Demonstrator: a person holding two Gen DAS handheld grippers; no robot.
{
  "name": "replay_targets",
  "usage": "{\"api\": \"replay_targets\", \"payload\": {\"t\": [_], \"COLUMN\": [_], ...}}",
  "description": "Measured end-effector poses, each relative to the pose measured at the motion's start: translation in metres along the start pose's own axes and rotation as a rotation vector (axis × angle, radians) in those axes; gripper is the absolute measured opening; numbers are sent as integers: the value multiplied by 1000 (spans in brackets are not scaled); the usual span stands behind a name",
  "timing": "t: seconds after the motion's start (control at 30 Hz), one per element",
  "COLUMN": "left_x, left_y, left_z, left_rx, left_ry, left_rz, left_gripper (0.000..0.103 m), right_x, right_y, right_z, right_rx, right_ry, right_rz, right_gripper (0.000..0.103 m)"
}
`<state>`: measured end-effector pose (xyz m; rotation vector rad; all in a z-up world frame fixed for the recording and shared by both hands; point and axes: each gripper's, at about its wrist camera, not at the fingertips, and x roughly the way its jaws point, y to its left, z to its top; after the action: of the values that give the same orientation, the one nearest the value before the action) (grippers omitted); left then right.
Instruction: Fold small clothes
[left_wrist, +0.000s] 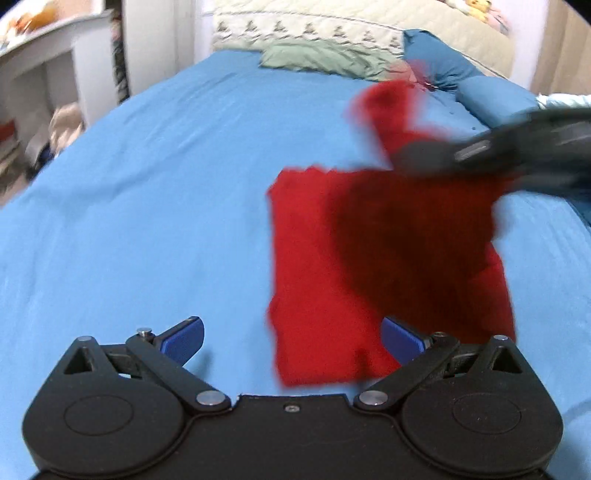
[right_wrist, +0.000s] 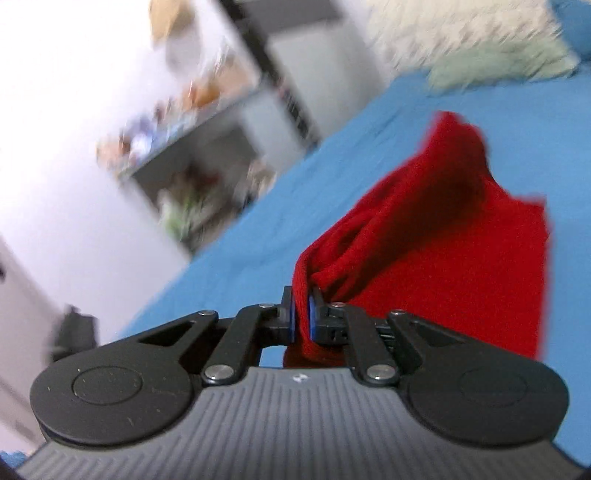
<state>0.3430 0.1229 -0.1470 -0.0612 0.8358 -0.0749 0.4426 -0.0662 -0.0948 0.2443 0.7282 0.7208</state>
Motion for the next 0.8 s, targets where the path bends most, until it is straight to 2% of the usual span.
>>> {"api": "replay_targets", "payload": {"t": [0.1, 0.17, 0.23, 0.3, 0.33, 0.43, 0.5, 0.57, 0.63, 0.73, 0.8], "left_x": [3, 6, 3, 1, 0, -3, -13, -14, -17, -16, -13], "left_y": [13, 11, 7, 4, 3, 4, 9, 7, 7, 10, 11], "left_z": [-30, -34, -30, -27, -27, -27, -30, -27, -26, -24, -21], "left_rx": [-43, -39, -18, -13, -18, -41, -53, -62, -82, -125, -139], "left_ry": [3, 28, 6, -18, -26, -41, -67, -91, -111, -116, -105], "left_rz": [-41, -57, -81, -95, -106, -131, -137, -126, -113, -117, -117], "left_gripper": [103, 103, 103, 103, 103, 103, 103, 103, 103, 103, 103], "right_x": [66, 86, 85, 75, 67, 18, -23, -56, -74, -81, -77], "right_y": [9, 9, 8, 7, 7, 10, 2, -8, -16, -27, -33], "right_z": [-30, -43, -49, -43, -39, -27, -30, -46, -76, -123, -142], "right_rx": [-25, -42, -33, -13, -16, -48, -42, -42, -58, -64, -50], "right_ry": [164, 208, 198, 189, 169, 16, -95, -162, -175, -143, -116], "right_rz": [-50, -73, -67, -31, -31, -52, -135, -265, -372, -507, -552], "right_gripper": [22, 24, 31, 73, 77, 82, 95, 98, 98, 98, 97]}}
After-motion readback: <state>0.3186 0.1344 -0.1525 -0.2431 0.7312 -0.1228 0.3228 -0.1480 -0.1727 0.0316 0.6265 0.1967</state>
